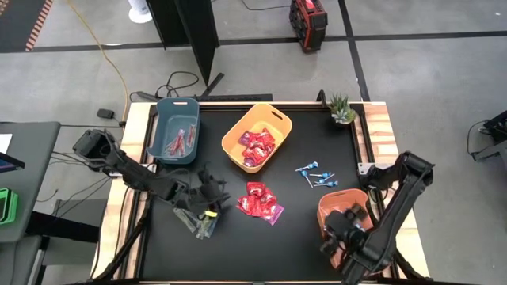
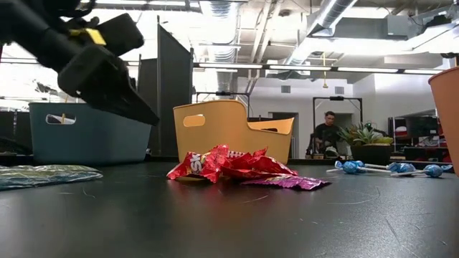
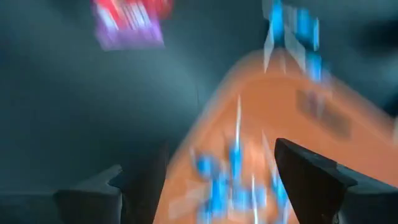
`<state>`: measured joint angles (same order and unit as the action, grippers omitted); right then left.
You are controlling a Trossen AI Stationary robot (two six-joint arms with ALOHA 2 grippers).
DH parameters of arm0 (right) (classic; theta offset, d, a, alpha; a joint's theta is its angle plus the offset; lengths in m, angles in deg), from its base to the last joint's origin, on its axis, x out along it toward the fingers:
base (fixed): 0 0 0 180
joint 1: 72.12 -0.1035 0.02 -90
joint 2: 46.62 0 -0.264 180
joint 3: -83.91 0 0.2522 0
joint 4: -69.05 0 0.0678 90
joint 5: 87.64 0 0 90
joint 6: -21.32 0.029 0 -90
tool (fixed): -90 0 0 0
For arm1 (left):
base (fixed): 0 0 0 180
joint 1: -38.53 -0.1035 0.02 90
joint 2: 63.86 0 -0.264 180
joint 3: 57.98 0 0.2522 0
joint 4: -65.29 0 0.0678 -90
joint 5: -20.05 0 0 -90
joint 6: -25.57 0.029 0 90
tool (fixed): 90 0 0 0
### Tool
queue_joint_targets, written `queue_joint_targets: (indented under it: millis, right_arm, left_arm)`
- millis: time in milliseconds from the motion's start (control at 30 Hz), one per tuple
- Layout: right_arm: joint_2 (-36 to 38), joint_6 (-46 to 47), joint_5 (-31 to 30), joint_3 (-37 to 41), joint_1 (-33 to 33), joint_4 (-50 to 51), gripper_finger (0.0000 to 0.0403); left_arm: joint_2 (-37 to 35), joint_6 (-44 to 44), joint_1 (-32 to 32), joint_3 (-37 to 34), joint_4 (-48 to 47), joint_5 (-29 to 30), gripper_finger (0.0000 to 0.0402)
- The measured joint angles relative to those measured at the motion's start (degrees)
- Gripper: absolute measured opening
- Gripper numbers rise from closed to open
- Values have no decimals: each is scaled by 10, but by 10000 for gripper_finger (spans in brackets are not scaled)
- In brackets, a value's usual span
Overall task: Sort candy
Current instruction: Put the red candy into the yellow bin
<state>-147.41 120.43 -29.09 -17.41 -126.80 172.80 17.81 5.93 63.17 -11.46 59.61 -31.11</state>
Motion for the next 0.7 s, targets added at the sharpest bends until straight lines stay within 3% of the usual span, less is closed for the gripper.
queue_joint_targets:
  millis: [167, 300, 400, 700]
  right_arm:
    - [16, -123, -187, -3, 38, -11, 302]
    - [18, -235, -305, -3, 75, -26, 302]
    - [19, -287, -389, -3, 103, -26, 302]
    - [19, -346, -410, -3, 175, -35, 302]
  left_arm:
    - [0, 65, -38, 29, 1, -64, 254]
    - [0, 127, -65, 36, 1, -183, 254]
    - [0, 148, -85, 35, -1, -237, 254]
    - [31, 153, -90, 33, 40, -304, 254]
